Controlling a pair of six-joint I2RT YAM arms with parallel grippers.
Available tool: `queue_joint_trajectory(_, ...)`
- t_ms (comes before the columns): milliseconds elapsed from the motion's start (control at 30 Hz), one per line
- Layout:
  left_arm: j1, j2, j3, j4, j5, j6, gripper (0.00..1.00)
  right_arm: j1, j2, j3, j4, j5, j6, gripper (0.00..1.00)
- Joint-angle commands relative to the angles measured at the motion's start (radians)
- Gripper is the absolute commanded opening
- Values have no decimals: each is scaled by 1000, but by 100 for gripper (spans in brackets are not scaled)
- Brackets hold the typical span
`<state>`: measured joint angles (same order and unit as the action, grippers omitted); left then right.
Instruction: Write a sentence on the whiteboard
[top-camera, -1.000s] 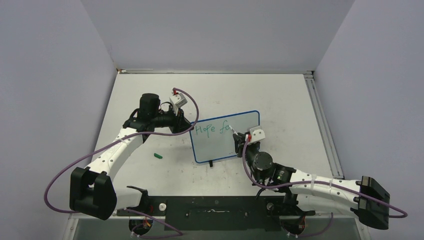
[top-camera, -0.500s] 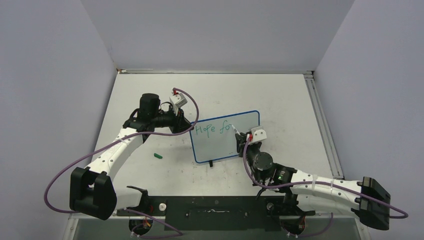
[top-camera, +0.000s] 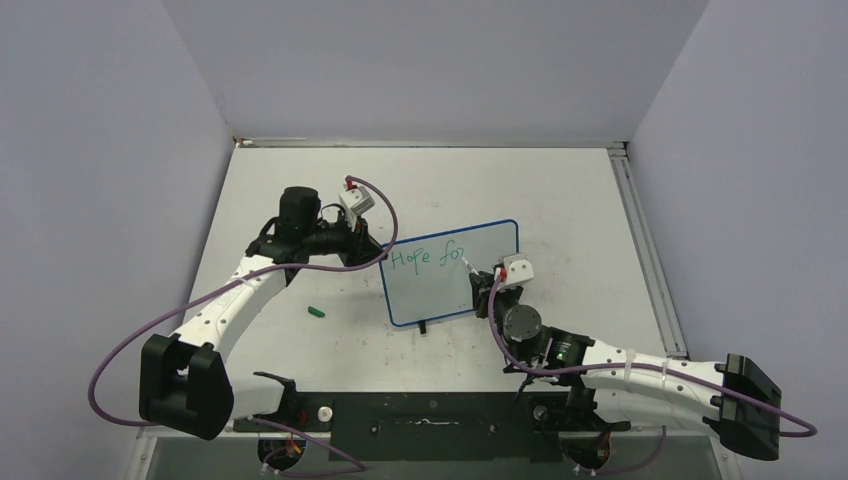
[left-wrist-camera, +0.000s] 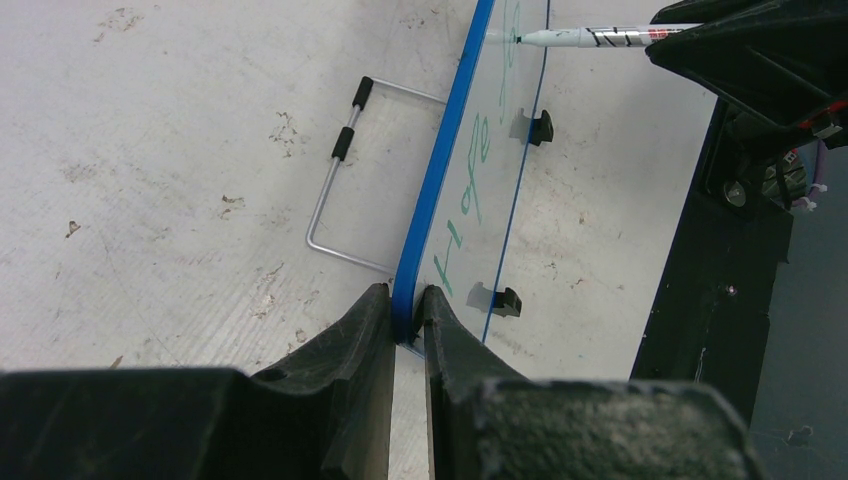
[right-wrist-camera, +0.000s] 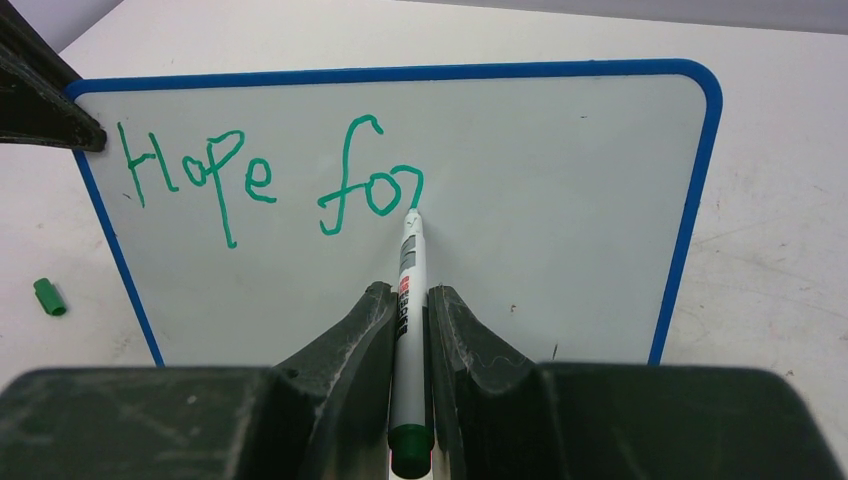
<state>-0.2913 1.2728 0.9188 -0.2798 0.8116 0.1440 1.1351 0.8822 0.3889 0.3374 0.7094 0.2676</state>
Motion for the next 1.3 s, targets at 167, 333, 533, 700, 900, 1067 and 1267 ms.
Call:
queue_joint_trajectory(167,-2,9,1,-47,-29,42,0,9,2,6,-52,-6,36,5)
queue_joint_trajectory(333,-2,11,1,-47,-28,42,0,9,-20,7,-29,14,22,5)
queue_joint_trajectory(533,-2,8,2,-47,-30,42,0,9,-6,17,45,23,-28,5)
queue_joint_trajectory(700,-2,9,2,-47,-29,42,0,9,16,19,89,33,-50,5)
queue_joint_trajectory(900,-1,9,3,-47,-30,42,0,8,10,20,104,60,-68,5)
queue_joint_trajectory(1067,-2,10,3,-47,-29,42,0,9,4,21,80,92,-63,5)
queue_joint_trajectory(1267,-2,8,1,-47,-29,42,0,8,-8,16,48,95,-44,5)
